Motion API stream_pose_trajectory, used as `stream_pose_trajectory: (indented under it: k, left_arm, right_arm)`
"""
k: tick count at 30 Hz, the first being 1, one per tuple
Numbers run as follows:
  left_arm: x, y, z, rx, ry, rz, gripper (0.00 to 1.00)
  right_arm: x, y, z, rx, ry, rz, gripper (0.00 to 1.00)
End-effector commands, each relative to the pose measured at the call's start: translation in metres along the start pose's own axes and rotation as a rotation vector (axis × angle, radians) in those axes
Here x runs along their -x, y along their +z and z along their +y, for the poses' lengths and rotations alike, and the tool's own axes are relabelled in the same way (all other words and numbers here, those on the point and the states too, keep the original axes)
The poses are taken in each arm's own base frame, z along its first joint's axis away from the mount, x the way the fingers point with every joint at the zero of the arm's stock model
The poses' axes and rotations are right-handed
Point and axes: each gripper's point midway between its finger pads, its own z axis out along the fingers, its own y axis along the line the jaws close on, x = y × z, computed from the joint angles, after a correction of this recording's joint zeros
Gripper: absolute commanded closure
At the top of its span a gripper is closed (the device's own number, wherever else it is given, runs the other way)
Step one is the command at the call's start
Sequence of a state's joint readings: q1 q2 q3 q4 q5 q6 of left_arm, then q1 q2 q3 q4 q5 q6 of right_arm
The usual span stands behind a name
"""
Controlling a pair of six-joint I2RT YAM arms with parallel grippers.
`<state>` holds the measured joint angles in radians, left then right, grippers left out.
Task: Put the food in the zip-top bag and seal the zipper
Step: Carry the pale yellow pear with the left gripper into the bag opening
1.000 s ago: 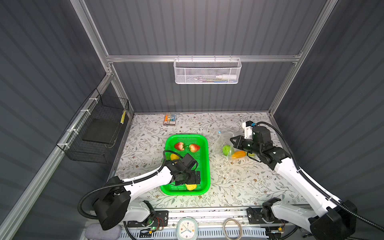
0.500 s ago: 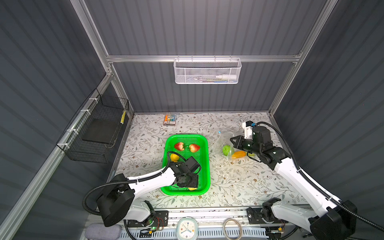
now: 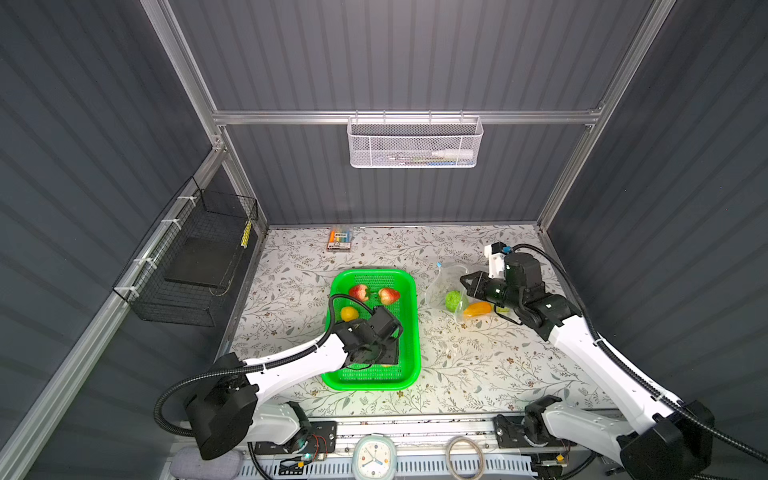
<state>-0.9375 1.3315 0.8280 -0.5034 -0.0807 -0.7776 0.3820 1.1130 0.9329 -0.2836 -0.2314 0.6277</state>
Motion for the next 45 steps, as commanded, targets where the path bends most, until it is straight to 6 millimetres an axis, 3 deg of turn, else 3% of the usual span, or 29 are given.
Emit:
stream_pose_trajectory:
  k: [1, 10, 16, 20, 25, 27, 36, 45]
  left_arm:
    - [0.047, -0.029, -0.029, -0.079, 0.008, -0.184, 0.43]
    - [0.105, -0.073, -0.094, -0.288, 0.190, -0.417, 0.42]
    - [0.134, -0.076, -0.148, -0.402, 0.337, -0.451, 0.41]
    - [0.151, -0.072, -0.172, -0.409, 0.424, -0.450, 0.40]
    - [0.157, -0.055, -0.173, -0.329, 0.498, -0.403, 0.39]
    - [0.164, -0.058, -0.177, -0.323, 0.502, -0.412, 0.39]
    - [0.174, -0.033, -0.164, -0.250, 0.485, -0.387, 0.39]
    - [0.189, -0.008, -0.155, -0.241, 0.453, -0.350, 0.39]
  right_arm:
    - [0.002, -0.004, -0.001, 0.003, -0.002, -0.023, 1.00]
    - [0.001, -0.004, 0.000, 0.012, -0.001, -0.018, 1.00]
    - [0.002, -0.006, 0.009, 0.057, -0.006, -0.016, 1.00]
    - [0.000, -0.010, 0.014, 0.079, -0.034, -0.011, 1.00]
    - [-0.001, -0.017, 0.018, 0.096, -0.055, -0.017, 1.00]
    - [0.000, -0.019, 0.021, 0.108, -0.052, -0.018, 1.00]
    - [-0.001, -0.024, 0.039, 0.199, -0.032, 0.006, 1.00]
    - [-0.004, -0.025, 0.040, 0.208, -0.023, 0.014, 1.00]
